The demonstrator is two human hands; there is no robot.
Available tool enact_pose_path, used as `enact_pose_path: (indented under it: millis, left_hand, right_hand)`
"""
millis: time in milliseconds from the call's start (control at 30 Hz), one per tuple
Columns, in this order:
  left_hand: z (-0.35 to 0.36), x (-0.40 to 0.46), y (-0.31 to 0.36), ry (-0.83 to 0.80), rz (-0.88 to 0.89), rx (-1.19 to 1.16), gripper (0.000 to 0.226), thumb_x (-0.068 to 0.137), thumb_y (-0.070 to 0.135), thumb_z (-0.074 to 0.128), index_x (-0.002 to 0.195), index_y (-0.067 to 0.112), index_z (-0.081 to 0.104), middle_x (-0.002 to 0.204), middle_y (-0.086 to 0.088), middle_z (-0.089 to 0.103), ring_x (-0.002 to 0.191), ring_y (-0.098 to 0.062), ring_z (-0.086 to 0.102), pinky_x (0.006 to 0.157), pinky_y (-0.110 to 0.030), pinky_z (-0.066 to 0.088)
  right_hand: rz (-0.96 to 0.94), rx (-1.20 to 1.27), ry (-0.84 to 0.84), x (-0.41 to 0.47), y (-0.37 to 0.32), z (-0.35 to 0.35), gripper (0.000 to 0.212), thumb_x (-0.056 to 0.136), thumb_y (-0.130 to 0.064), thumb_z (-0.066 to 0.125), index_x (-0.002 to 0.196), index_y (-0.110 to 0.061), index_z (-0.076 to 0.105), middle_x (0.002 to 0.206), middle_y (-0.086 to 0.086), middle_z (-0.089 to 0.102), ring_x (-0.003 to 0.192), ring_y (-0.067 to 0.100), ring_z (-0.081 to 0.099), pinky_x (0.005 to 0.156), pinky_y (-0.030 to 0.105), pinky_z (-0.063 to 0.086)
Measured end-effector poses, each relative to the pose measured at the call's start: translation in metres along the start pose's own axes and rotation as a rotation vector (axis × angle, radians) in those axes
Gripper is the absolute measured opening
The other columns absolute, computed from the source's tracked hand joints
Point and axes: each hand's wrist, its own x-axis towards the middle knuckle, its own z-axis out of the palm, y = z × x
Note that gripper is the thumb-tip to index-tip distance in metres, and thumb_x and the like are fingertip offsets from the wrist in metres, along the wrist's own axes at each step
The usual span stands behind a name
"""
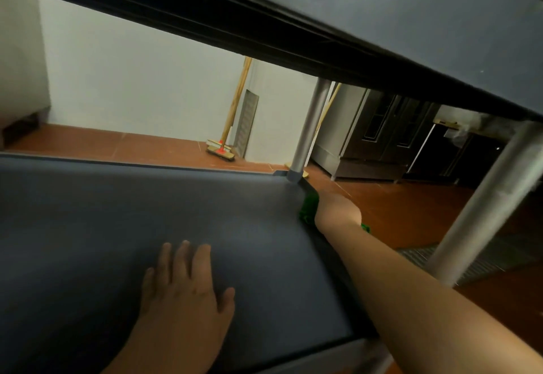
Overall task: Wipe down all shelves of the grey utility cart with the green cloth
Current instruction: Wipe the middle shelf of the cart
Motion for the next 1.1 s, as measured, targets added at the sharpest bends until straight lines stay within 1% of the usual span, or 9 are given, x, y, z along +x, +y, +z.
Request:
enact_pose_path:
  millis: [133, 233, 300, 367, 467, 633, 833, 967, 1100]
  left_hand:
    - [-0.014, -0.002, 0.001, 0.050, 0.035, -0.043, 0.064, 0.071, 0.044, 0.061, 0.126, 0.015, 0.047, 0.130, -0.016, 0.058, 0.130, -0.040, 0.046, 0.099, -0.055, 0.044]
    - [-0.040, -0.002, 0.001, 0.113, -0.019, -0.288, 0.053, 0.082, 0.028, 0.060, 0.132, 0.020, 0.044, 0.132, -0.004, 0.053, 0.130, -0.023, 0.042, 0.106, -0.039, 0.038]
    - [-0.064, -0.007, -0.002, 0.189, -0.041, -0.441, 0.046, 0.084, 0.021, 0.058, 0.127, 0.028, 0.044, 0.121, 0.005, 0.055, 0.106, -0.014, 0.054, 0.088, -0.032, 0.046]
    - [-0.088, -0.017, -0.014, 0.179, -0.035, -0.540, 0.039, 0.087, 0.022, 0.054, 0.120, 0.039, 0.043, 0.116, 0.017, 0.054, 0.081, -0.005, 0.056, 0.070, -0.029, 0.043]
    - [-0.122, -0.040, -0.043, 0.162, -0.013, -0.582, 0.035, 0.088, 0.021, 0.052, 0.115, 0.043, 0.044, 0.112, 0.023, 0.056, 0.078, 0.002, 0.056, 0.065, -0.023, 0.043]
    - [-0.167, -0.094, -0.098, 0.221, -0.002, -0.525, 0.035, 0.083, 0.022, 0.049, 0.110, 0.044, 0.044, 0.107, 0.022, 0.057, 0.097, 0.000, 0.057, 0.084, -0.036, 0.050]
    - [-0.207, -0.162, -0.180, 0.304, -0.083, -0.405, 0.026, 0.079, 0.020, 0.051, 0.100, 0.036, 0.049, 0.089, 0.019, 0.064, 0.080, -0.003, 0.061, 0.076, -0.037, 0.052]
    - [-0.225, -0.202, -0.230, 0.229, -0.187, -0.357, 0.023, 0.073, 0.028, 0.042, 0.092, 0.032, 0.055, 0.082, 0.014, 0.067, 0.074, -0.005, 0.065, 0.075, -0.039, 0.053]
    - [-0.225, -0.241, -0.264, 0.101, -0.252, -0.342, 0.023, 0.072, 0.029, 0.043, 0.088, 0.034, 0.059, 0.081, 0.012, 0.068, 0.076, -0.004, 0.065, 0.077, -0.040, 0.054]
  right_hand:
    - [-0.141, 0.021, -0.013, -0.004, -0.017, -0.006, 0.028, 0.089, -0.009, 0.059, 0.107, -0.029, 0.053, 0.089, -0.002, 0.059, 0.077, 0.021, 0.062, 0.071, 0.041, 0.059]
    - [-0.257, 0.058, 0.061, -0.039, -0.025, -0.027, 0.035, 0.088, -0.015, 0.056, 0.118, -0.034, 0.050, 0.099, -0.004, 0.060, 0.087, 0.026, 0.065, 0.071, 0.045, 0.058]
    - [-0.348, 0.093, 0.110, -0.080, -0.030, -0.049, 0.043, 0.087, -0.019, 0.057, 0.126, -0.034, 0.049, 0.101, -0.004, 0.063, 0.089, 0.025, 0.065, 0.073, 0.042, 0.058]
    - [-0.420, 0.218, 0.121, -0.123, -0.037, -0.071, 0.050, 0.083, -0.020, 0.060, 0.129, -0.035, 0.048, 0.107, -0.003, 0.066, 0.093, 0.024, 0.066, 0.076, 0.042, 0.058]
    - [-0.481, 0.367, 0.112, -0.180, -0.057, -0.100, 0.061, 0.076, -0.025, 0.061, 0.133, -0.039, 0.045, 0.118, -0.006, 0.067, 0.106, 0.025, 0.065, 0.084, 0.042, 0.055]
    - [-0.582, 0.526, 0.051, -0.249, -0.111, -0.118, 0.064, 0.074, -0.019, 0.067, 0.132, -0.042, 0.051, 0.111, -0.015, 0.069, 0.105, 0.017, 0.064, 0.084, 0.029, 0.051]
    - [-0.785, 0.730, -0.036, -0.313, -0.193, -0.114, 0.059, 0.074, -0.012, 0.065, 0.124, -0.043, 0.057, 0.096, -0.030, 0.062, 0.099, -0.004, 0.060, 0.075, 0.000, 0.038]
    - [-0.917, 0.817, -0.087, -0.361, -0.232, -0.114, 0.053, 0.074, -0.011, 0.067, 0.120, -0.036, 0.061, 0.093, -0.029, 0.063, 0.093, -0.009, 0.058, 0.072, -0.001, 0.037]
    - [-1.077, 0.820, -0.138, -0.410, -0.242, -0.105, 0.057, 0.071, -0.007, 0.066, 0.122, -0.030, 0.061, 0.099, -0.025, 0.064, 0.101, -0.008, 0.060, 0.079, 0.003, 0.040]
